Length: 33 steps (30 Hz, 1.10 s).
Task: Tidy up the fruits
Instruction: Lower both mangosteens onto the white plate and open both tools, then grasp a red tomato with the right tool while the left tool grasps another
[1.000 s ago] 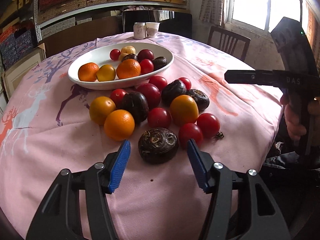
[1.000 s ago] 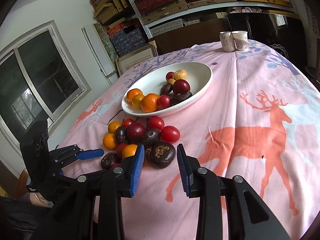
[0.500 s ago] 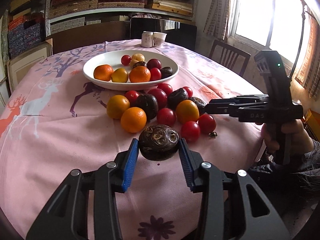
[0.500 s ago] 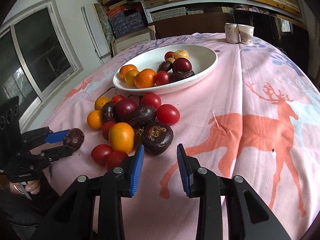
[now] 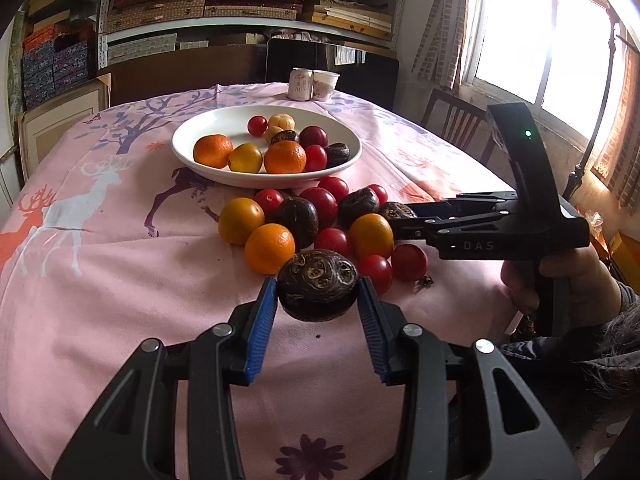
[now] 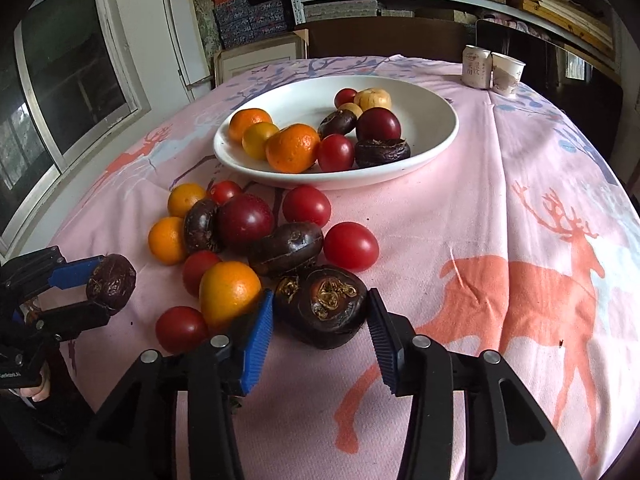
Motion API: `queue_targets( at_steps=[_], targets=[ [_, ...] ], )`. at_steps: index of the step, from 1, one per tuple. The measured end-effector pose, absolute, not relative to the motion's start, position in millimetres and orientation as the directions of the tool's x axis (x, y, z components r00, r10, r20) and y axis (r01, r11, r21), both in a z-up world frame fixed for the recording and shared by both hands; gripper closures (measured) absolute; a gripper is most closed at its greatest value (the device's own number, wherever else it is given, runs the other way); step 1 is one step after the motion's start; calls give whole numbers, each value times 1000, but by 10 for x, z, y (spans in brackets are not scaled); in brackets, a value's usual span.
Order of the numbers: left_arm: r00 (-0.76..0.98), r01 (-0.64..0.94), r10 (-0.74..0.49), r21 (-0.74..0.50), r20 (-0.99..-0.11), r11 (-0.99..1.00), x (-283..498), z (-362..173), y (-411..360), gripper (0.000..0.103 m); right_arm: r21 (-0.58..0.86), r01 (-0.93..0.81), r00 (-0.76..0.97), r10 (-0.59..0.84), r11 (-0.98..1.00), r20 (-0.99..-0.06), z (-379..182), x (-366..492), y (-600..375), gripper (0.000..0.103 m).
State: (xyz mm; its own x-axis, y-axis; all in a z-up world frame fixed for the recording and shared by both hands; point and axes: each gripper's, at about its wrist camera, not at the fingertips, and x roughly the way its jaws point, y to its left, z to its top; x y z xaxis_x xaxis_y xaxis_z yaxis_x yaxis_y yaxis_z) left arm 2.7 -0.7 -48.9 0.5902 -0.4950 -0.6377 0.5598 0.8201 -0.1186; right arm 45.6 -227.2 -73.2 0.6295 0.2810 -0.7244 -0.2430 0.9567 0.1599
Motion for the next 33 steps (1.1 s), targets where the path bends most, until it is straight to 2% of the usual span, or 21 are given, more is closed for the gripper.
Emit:
queue_targets(
  at_steps=[6,10,17,22,23,24,26,33],
  targets=[
    [624,553,-502,-115,-599,825,118,-297,6,63,275,-224,694,351,935,-629,-442,346,-2621,57],
    [648,538,-489,-105,-584,837,414,-132,-99,63,308,-207,714,359,929,-602,-257,555,-2759,57],
    [670,518,-459,-76,-583,852,1203,53,-463,63,305,-178,729,333,936,-598,-110,1288,-2751,57],
    [662,480,-409,-64,-628,875,1763,-44,-688,61,376,-132,726,347,917,-593,-181,1834,-2829,55],
    [657,467,-404,-78,-637,881,1831,-68,-677,58,406,-119,718,361,906,-595,-205,1883,-2867,51],
    [653,456,-406,-96,-640,885,1856,-81,-642,56,436,-115,715,379,893,-588,-225,1877,-2892,47],
    [650,454,-427,-128,-628,882,1788,-81,-557,44,425,-132,713,384,895,-587,-229,1769,-2858,46],
    [647,502,-443,-91,-621,860,1039,-151,-220,40,324,-264,666,415,908,-620,-335,899,-2597,47]
  ],
)
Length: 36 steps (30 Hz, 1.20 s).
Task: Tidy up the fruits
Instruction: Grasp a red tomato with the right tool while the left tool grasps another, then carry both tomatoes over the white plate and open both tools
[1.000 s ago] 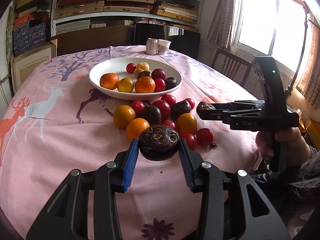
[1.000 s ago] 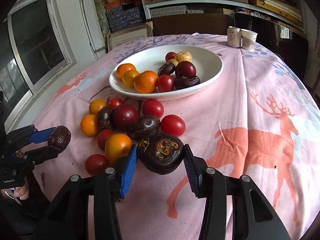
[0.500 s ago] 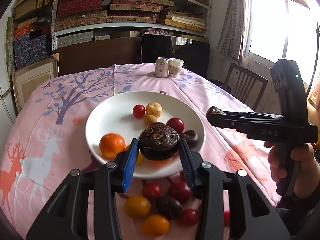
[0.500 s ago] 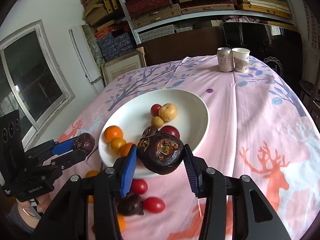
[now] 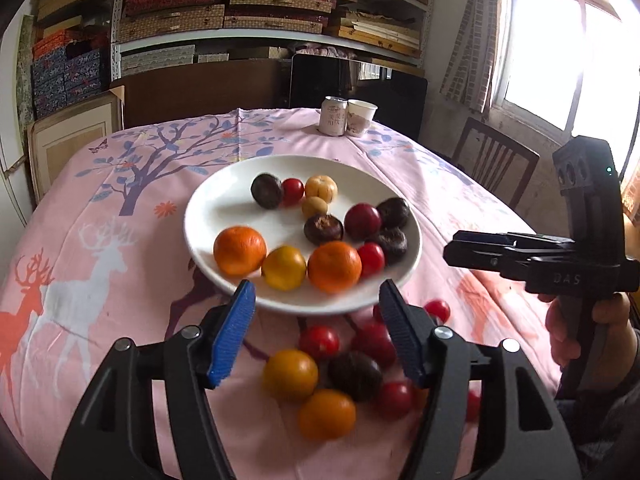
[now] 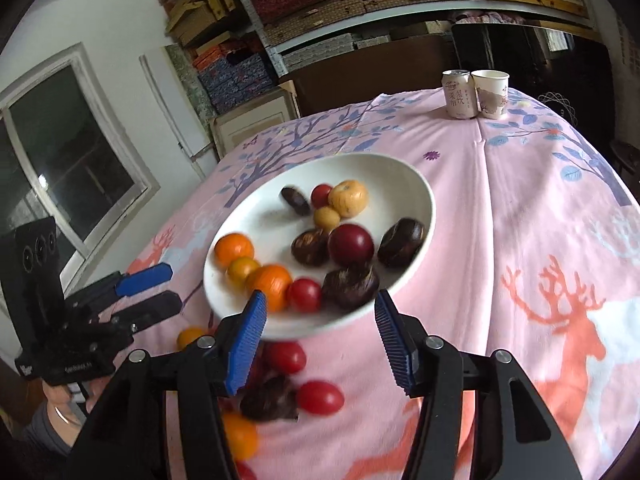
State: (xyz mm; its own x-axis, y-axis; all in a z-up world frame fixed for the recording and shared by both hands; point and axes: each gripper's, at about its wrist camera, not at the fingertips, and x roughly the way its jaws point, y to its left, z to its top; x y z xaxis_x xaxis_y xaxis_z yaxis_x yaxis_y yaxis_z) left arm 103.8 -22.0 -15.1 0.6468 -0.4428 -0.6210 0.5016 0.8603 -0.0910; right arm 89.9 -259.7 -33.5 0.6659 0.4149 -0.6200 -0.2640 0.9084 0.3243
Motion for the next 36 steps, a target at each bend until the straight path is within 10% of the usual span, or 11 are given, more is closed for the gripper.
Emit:
queue_targets(
  at_steps=[22,30,36],
  targets=[
    [568,637,-468,1,-677,771,-64,-636,-485,41,362,-353,620,505,863,-601,-687,-12,-2414,75],
    [529,626,-460,-38,-713,779,121,-790,-701,73,411,-305,637,505,859,-583,-657,-152,-2707,75],
    [562,614,-481,-51,-673,788,48,-645,-624,76,431,-315,631,526,845,-570,-672,-122,-2720,75]
  ],
)
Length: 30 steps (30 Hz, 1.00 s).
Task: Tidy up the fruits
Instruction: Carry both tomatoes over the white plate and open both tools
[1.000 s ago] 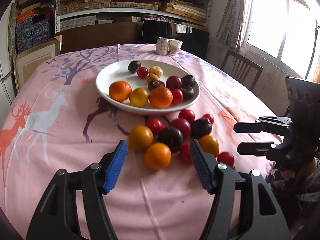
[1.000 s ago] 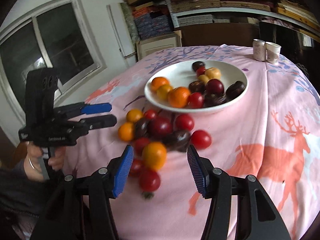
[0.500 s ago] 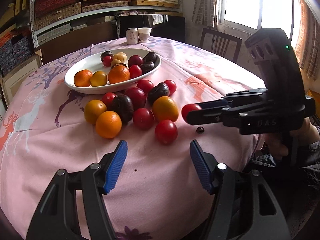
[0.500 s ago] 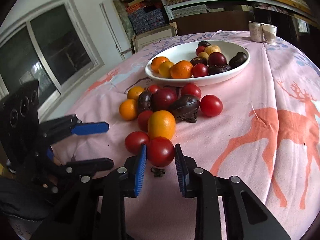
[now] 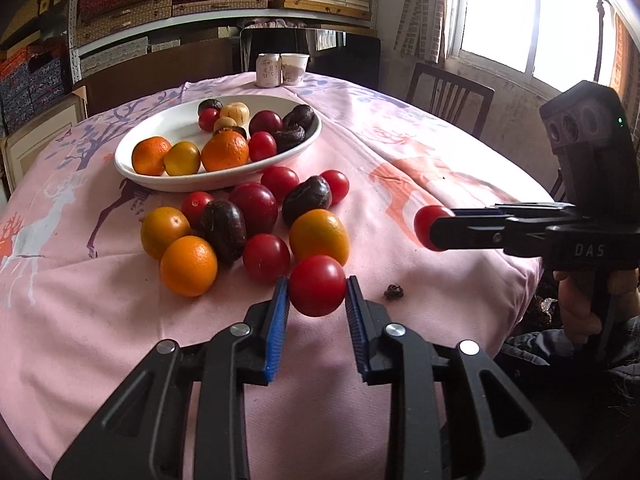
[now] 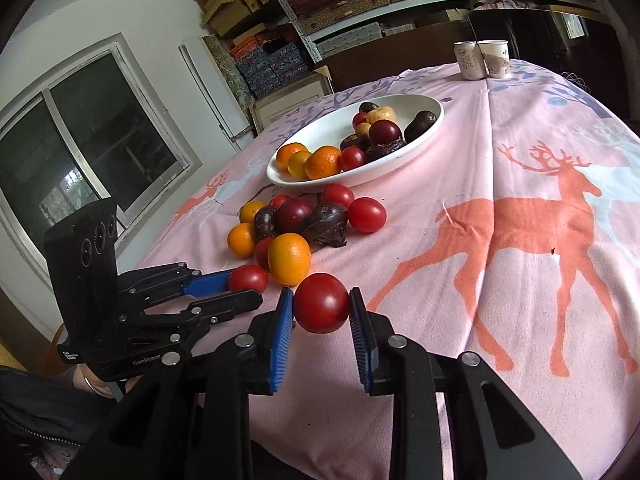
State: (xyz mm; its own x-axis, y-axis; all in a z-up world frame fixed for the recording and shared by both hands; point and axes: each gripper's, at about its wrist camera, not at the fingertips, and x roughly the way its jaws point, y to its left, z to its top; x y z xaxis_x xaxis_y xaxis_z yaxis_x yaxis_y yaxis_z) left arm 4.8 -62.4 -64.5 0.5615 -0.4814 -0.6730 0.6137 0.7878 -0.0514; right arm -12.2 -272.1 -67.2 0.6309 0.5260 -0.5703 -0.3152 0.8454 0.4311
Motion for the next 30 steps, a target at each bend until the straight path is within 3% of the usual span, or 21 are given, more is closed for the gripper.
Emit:
queue_targets(
  at_steps=[12,22,23,24,26,30],
  targets=[
    [647,530,-467,-86,-602,844,689,-101,-410,76,441,-324,657,534,837,-532,-200,646,-2709,75],
    [639,497,-424,-77,-642,864,1833,-35,-700,75,426,-229,676,458,875,-577,-82,1861,-2606,74],
    [641,488,-415,-75,-646,870,1897,-57,-707,70,430,-225,674,459,874,-580,-103,1922,-2602,72],
    [650,464,-397,-75,-648,883,1943,-81,-682,64,431,-216,678,453,876,-579,-116,1945,-2608,60],
    [656,432,-397,-113,-642,895,1955,-102,-557,50,454,-203,694,454,868,-558,-139,1891,-2661,53],
    [658,431,-412,-134,-630,893,1701,-114,-324,48,430,-213,684,448,877,-576,-184,1578,-2665,53]
  ],
)
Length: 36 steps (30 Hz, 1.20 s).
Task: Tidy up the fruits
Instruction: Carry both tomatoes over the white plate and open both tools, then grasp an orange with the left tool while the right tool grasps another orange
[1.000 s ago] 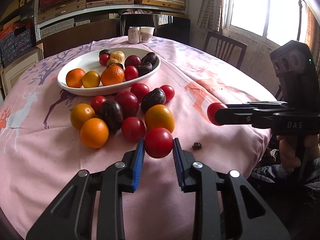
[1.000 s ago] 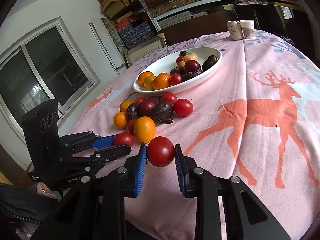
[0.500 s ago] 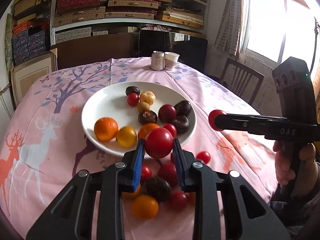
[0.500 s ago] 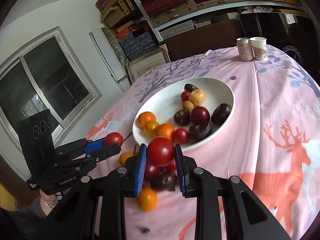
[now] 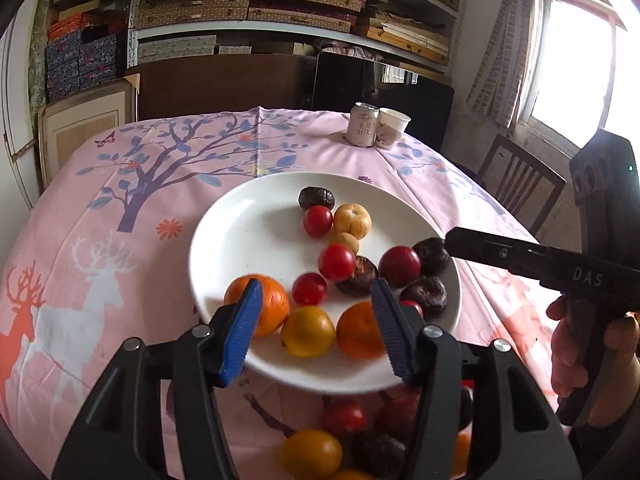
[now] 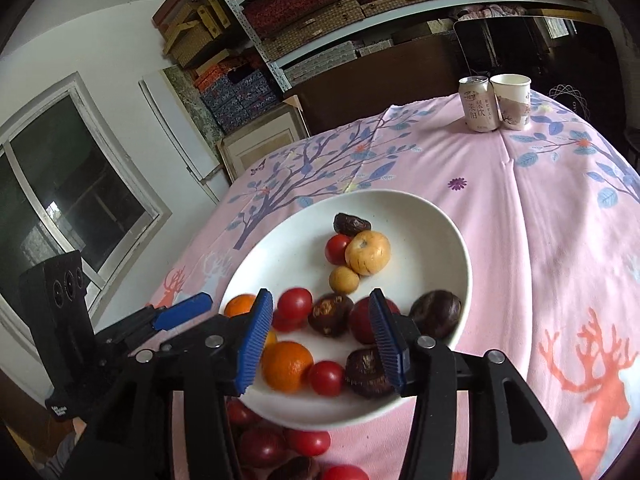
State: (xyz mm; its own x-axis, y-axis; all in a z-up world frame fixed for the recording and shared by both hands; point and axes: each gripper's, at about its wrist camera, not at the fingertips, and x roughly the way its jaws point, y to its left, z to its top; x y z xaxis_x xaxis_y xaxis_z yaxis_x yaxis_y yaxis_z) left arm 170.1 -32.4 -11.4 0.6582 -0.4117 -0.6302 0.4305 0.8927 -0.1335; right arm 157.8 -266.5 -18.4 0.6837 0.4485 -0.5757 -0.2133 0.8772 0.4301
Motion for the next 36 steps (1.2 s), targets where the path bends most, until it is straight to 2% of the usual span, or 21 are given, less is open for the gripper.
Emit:
queue_targets(
  at_steps=[7,9,13,16,17,19,20,26,30,31,32,34,36],
  targets=[
    [644,500,-410,-50,-646,864,897,-300,-61,47,290,-395,603,484,872,-634,-368,633,-2310,53],
    [637,500,-417,-64,-648,863,713,-352,25,43,273,-427,580,493,862,-648,-450,440,-2199,53],
    [625,503,-408,-57,-665,862,501,-469,66,42,232,-430,575,463,873,-674,-572,291,-2028,53],
    [620,499,-388,-39,-681,866,450,-554,38,42,262,-385,556,449,885,-699,-678,369,-2002,53],
    [616,497,-385,-40,-688,867,445,-578,26,42,282,-377,543,457,882,-704,-715,395,-1995,54],
    [612,495,-381,-39,-693,868,449,-606,1,42,292,-349,538,446,890,-715,-780,433,-1992,63],
    [614,494,-378,-36,-693,869,451,-610,-13,42,309,-343,542,456,887,-706,-788,434,-2013,69],
    [615,499,-371,-20,-696,866,502,-613,-132,42,348,-370,598,508,861,-620,-734,300,-2170,69],
    [586,492,-344,-15,-734,870,624,-704,-235,42,384,-349,605,519,855,-604,-754,309,-2307,69],
    [570,493,-350,-32,-743,869,653,-719,-243,48,394,-344,605,522,852,-602,-765,312,-2334,69],
    [560,499,-364,-48,-744,865,669,-724,-247,60,401,-341,604,525,850,-599,-776,318,-2354,69],
    [568,496,-358,-39,-741,868,667,-725,-256,67,409,-337,606,528,848,-595,-791,318,-2376,69],
    [579,502,-366,-35,-728,864,633,-705,-255,67,412,-339,608,531,846,-590,-796,305,-2383,69]
  ],
)
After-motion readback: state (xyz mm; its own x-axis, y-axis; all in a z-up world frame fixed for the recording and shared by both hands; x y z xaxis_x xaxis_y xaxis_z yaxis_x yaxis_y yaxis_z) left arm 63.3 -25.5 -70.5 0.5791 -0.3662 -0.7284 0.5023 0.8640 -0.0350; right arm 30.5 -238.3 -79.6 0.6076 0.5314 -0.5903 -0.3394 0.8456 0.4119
